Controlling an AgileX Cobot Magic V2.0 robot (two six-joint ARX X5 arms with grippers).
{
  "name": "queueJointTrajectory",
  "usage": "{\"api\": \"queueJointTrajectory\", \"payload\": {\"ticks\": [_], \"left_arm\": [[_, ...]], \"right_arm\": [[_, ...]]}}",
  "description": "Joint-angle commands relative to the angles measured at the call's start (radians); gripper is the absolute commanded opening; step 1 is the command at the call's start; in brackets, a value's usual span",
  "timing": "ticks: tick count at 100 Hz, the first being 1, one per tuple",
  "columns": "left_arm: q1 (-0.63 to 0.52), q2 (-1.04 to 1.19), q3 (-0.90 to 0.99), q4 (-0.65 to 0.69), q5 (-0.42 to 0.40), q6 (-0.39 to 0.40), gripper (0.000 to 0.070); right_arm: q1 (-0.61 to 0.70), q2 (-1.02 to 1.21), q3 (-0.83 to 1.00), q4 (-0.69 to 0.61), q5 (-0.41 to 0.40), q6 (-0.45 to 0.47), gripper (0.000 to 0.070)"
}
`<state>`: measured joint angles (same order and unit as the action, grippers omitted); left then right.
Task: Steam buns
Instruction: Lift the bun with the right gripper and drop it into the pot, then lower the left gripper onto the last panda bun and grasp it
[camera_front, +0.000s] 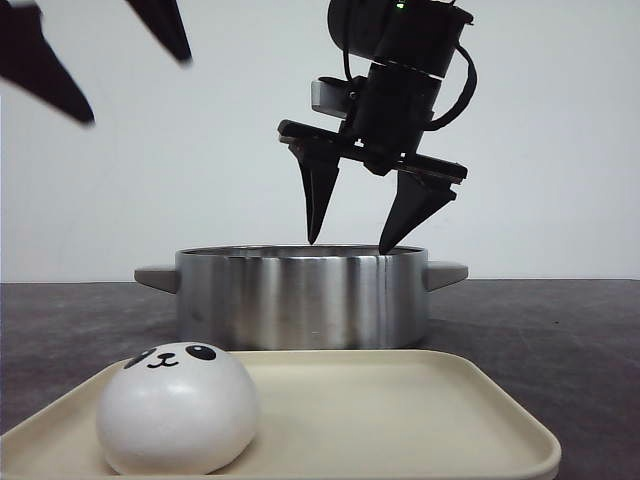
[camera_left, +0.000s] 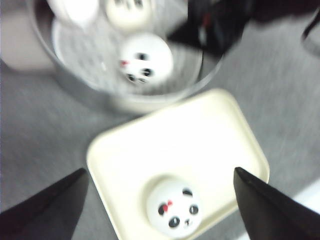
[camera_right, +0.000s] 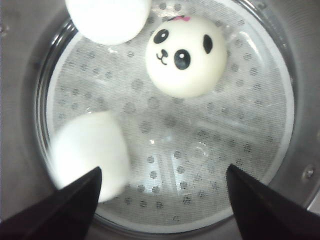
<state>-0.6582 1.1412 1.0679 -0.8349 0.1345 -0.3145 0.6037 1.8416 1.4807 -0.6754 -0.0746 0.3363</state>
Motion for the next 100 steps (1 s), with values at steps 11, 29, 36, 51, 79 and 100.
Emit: {"api": "queueJointTrajectory", "payload": {"ticks": [11,29,36,51,79,100], "left_arm": [[-0.082,0.114,0.000,0.006,0.005,-0.009,0.0551],[-0.138,0.214,0.000,0.005,0.005,-0.008,0.0551],[-0.153,0.249,0.000,0.005,0.005,-0.008,0.0551],[-0.181,0.335,0.000,-0.021,0.005,-0.008,0.0551],[-0.222,0.478,-0.001,-0.058,0.045,0.016,0.0551],[-0.227,0.538,-0.002,-0.024,0.042,0.011,0.0550]], "right_arm": [[-0.002,-0.067,0.068,-0.013,-0.027,-0.008,0.0016],[0.003,-0.229,0.163,-0.011,0.051,-0.001,0.0013],[0.003,-0.292,0.210,-0.006,0.048,-0.007,0.0013],[0.003,-0.403,0.315,-0.005,0.049,-0.026,0.0013],[0.003,-0.524,0.389,-0.006,0.061,-0.033,0.0013],[0.004,-0.550,0.389,-0.026,0.074,-0.031,0.0013]]}}
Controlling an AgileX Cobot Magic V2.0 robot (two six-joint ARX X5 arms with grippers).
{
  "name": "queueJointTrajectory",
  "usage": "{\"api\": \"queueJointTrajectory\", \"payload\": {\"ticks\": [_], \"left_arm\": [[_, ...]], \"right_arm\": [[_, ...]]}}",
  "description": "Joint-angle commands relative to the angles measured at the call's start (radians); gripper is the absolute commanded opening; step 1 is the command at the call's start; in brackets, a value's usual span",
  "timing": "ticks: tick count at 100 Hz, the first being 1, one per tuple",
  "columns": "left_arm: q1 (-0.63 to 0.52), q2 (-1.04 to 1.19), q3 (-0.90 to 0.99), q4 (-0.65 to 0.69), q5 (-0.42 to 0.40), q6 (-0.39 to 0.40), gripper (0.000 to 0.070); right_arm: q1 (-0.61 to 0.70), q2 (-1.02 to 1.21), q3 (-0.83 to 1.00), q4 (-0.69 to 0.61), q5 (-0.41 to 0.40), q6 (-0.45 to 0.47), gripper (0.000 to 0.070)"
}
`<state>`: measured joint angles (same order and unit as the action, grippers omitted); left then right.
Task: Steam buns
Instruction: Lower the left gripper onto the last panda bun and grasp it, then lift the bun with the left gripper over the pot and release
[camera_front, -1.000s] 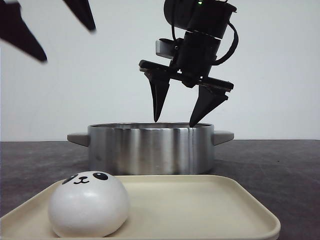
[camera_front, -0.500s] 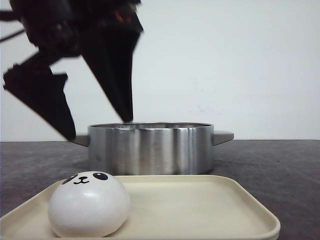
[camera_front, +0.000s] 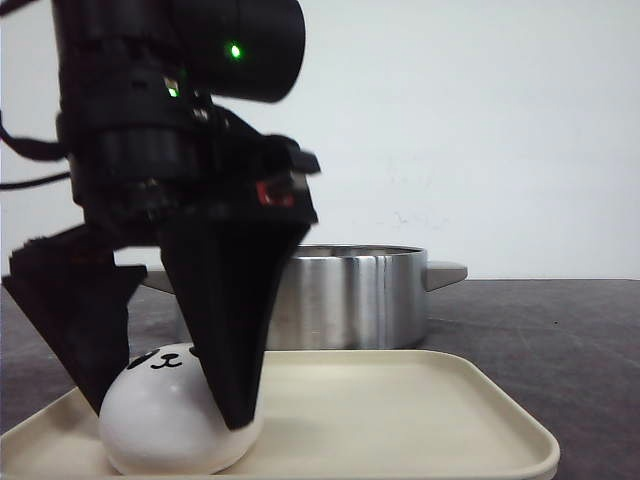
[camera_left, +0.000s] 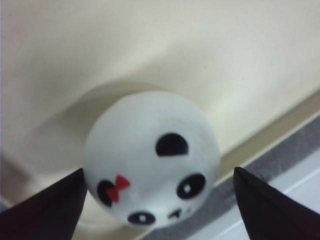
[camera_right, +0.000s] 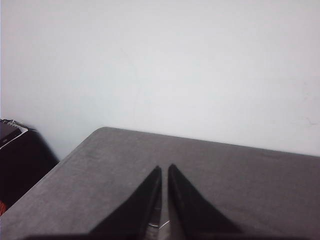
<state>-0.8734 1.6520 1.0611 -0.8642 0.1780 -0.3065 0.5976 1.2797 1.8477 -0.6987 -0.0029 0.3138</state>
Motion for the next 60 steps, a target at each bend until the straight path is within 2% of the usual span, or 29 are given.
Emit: {"api": "queueJointTrajectory", "payload": {"ticks": [1,5,8,12,17,20,23,43,54,60], "left_arm": [[-0.012,0.029,0.005,0.006,-0.002,0.003,0.0549],[-0.012,0.038,0.005,0.006,-0.002,0.004,0.0527],[-0.012,0.043,0.005,0.006,-0.007,0.007,0.0456],[-0.012,0.049,0.005,0.005,-0.019,0.014,0.0291],[-0.012,0.050,0.005,0.005,-0.035,0.040,0.0000],[-0.013,0.050,0.005,0.009,-0.044,0.056,0.0020],[-0.014,0.049,0.005,0.013,-0.048,0.067,0.0000],[-0.028,-0.059,0.016,0.055,-0.051,0.067,0.0000],[-0.031,-0.170,0.044,0.147,-0.052,0.068,0.0000],[-0.026,-0.220,0.056,0.227,-0.086,0.078,0.0000]], "right_arm": [[0.010,0.012,0.023,-0.005,0.002,-0.007,0.0013],[0.010,0.012,0.023,-0.013,0.002,-0.007,0.0013],[0.010,0.012,0.023,-0.021,0.002,-0.007,0.0013],[0.010,0.012,0.023,-0.031,0.002,-0.007,0.0013],[0.010,0.012,0.023,-0.043,0.002,-0.007,0.0013],[0.010,0.012,0.023,-0.048,0.002,-0.007,0.0013],[0.010,0.012,0.023,-0.052,0.002,-0.007,0.0013],[0.032,0.012,0.023,-0.067,0.003,-0.008,0.0013],[0.044,0.012,0.023,-0.065,0.003,-0.009,0.0013],[0.052,0.013,0.023,-0.065,0.003,-0.011,0.0013]]}}
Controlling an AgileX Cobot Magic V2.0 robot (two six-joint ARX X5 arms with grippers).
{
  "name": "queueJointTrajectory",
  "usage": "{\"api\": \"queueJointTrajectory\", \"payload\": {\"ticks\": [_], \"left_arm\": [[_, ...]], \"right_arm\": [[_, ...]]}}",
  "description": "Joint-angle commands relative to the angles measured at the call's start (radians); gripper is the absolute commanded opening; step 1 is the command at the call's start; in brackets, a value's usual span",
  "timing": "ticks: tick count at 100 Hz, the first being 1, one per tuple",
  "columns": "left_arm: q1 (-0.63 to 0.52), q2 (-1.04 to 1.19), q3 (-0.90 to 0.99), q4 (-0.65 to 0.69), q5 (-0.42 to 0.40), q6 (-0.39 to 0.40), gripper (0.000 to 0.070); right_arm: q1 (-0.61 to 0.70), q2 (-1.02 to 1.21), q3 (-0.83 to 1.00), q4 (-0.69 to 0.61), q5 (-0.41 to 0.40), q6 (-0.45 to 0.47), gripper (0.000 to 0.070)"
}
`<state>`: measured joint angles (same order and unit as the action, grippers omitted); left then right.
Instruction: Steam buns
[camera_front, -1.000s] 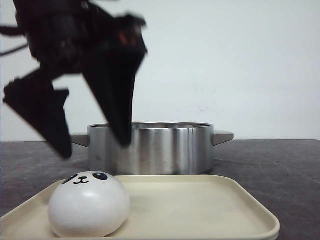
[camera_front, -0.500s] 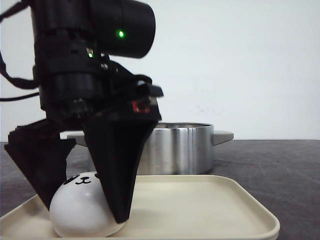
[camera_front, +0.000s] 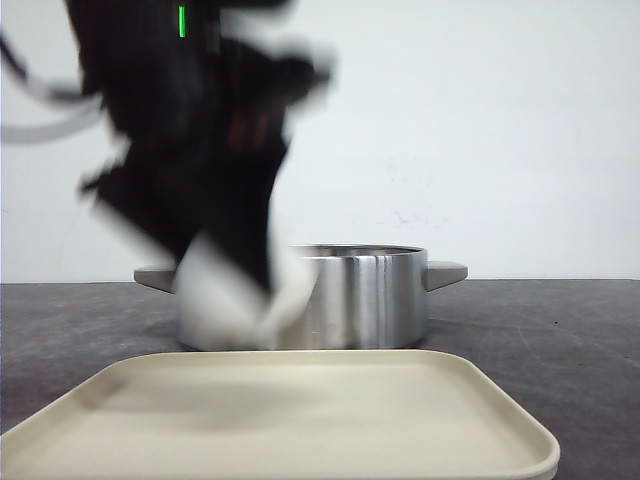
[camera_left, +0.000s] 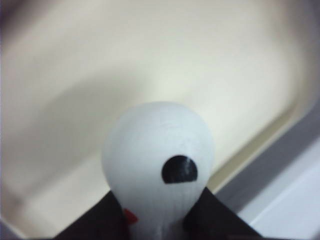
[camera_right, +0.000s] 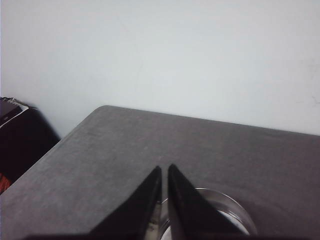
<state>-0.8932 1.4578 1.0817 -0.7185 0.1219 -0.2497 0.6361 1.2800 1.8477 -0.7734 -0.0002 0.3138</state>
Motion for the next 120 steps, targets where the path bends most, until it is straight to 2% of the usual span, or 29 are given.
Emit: {"api": "queueJointTrajectory", "payload": {"ticks": [1,15,32,53,56,59,70,73,76,88,101,104,106,114,115,120], "left_arm": [[-0.005,-0.032,0.036,0.096,-0.038,0.026,0.0000],[0.044,-0.065,0.039,0.282,-0.121,0.081,0.0000],[0.124,0.026,0.039,0.420,-0.105,0.084,0.0000],[0.171,0.136,0.039,0.504,-0.080,0.079,0.0010],[0.174,0.145,0.039,0.512,-0.080,0.079,0.0060],[0.176,0.152,0.039,0.519,-0.080,0.079,0.0144],[0.181,0.166,0.039,0.532,-0.081,0.079,0.0580],[0.182,0.166,0.039,0.533,-0.081,0.078,0.0642],[0.182,0.166,0.039,0.533,-0.081,0.078,0.0657],[0.182,0.163,0.043,0.517,-0.080,0.079,0.0656],[0.187,0.139,0.085,0.398,-0.104,0.080,0.0612],[0.188,0.132,0.096,0.370,-0.109,0.080,0.0547],[0.188,0.126,0.103,0.352,-0.109,0.080,0.0469],[0.196,0.072,0.105,0.311,-0.111,0.080,0.0022],[0.198,0.063,0.105,0.308,-0.115,0.080,0.0000],[0.202,0.014,0.105,0.296,-0.136,0.076,0.0015]], "right_arm": [[0.015,0.013,0.023,0.010,0.001,-0.011,0.0013],[0.037,0.017,0.023,0.018,0.002,-0.011,0.0013],[0.054,0.020,0.022,0.021,0.002,-0.010,0.0013],[0.070,0.020,0.022,0.017,0.005,-0.010,0.0013],[0.071,0.020,0.022,0.016,0.005,-0.010,0.0013],[0.071,0.020,0.022,0.014,0.005,-0.009,0.0013],[0.071,0.020,0.022,0.002,0.005,-0.008,0.0013],[0.071,0.020,0.022,0.000,0.005,-0.008,0.0013],[0.071,0.020,0.022,-0.005,0.005,-0.008,0.0013],[0.071,0.020,0.022,-0.015,0.020,-0.011,0.0013],[0.071,0.020,0.020,-0.038,0.039,-0.036,0.0013],[0.071,0.020,0.017,-0.042,0.046,-0.045,0.0013],[0.071,0.020,0.015,-0.044,0.055,-0.052,0.0013],[0.080,0.019,-0.002,-0.058,0.105,-0.089,0.0013],[0.082,0.019,-0.005,-0.059,0.111,-0.095,0.0013],[0.097,0.015,-0.026,-0.064,0.135,-0.124,0.0013]]}}
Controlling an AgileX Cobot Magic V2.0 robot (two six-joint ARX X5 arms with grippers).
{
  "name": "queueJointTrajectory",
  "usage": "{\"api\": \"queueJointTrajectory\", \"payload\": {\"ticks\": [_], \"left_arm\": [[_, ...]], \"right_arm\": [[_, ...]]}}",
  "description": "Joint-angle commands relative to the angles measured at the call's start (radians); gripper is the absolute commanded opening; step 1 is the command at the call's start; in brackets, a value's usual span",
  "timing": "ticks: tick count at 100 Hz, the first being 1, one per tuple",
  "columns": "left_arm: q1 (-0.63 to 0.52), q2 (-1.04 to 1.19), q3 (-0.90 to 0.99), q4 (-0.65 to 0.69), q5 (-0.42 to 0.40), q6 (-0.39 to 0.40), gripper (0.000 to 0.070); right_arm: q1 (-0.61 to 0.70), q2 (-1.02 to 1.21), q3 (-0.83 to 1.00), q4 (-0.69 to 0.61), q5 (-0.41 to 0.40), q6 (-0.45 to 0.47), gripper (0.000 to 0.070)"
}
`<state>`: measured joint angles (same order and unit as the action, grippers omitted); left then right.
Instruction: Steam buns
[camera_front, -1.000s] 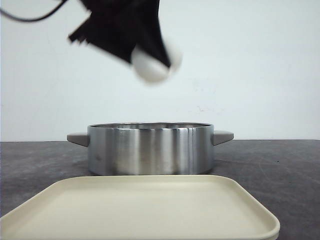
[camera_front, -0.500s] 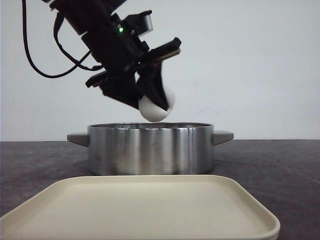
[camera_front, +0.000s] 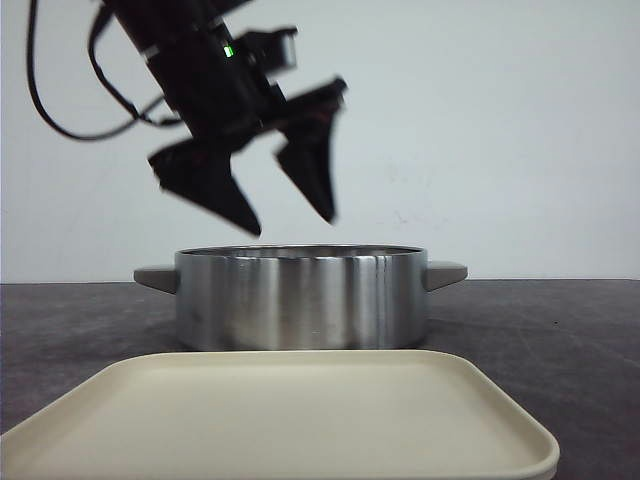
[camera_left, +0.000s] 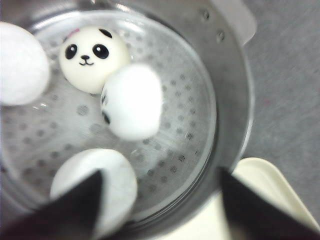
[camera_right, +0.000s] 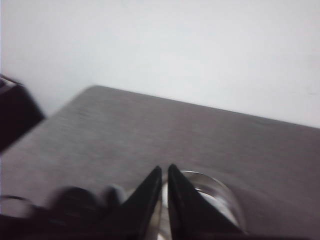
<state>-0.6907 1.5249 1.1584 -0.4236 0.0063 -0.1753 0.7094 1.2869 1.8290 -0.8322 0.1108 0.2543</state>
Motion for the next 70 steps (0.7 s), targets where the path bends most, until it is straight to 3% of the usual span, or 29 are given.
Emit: {"api": "queueJointTrajectory", "payload": {"ticks": [1,16,33,50,70], "left_arm": [[0.000,-0.064,0.027,0.000,-0.026,0.002,0.0010],[0.007,-0.270,0.006,0.000,-0.109,0.007,0.0010],[0.052,-0.518,-0.055,-0.015,-0.179,0.002,0.0010],[0.153,-0.701,-0.129,-0.126,-0.234,-0.048,0.0009],[0.254,-0.826,-0.179,-0.141,-0.238,-0.053,0.0010]], "right_arm": [[0.027,0.006,-0.013,-0.006,0.028,-0.068,0.0013],[0.090,-0.066,-0.177,0.084,0.090,-0.075,0.0013],[0.173,-0.233,-0.530,0.409,0.136,-0.087,0.0013],[0.210,-0.375,-0.847,0.682,0.187,-0.080,0.0013],[0.211,-0.440,-0.994,0.759,0.203,-0.041,0.0013]]}}
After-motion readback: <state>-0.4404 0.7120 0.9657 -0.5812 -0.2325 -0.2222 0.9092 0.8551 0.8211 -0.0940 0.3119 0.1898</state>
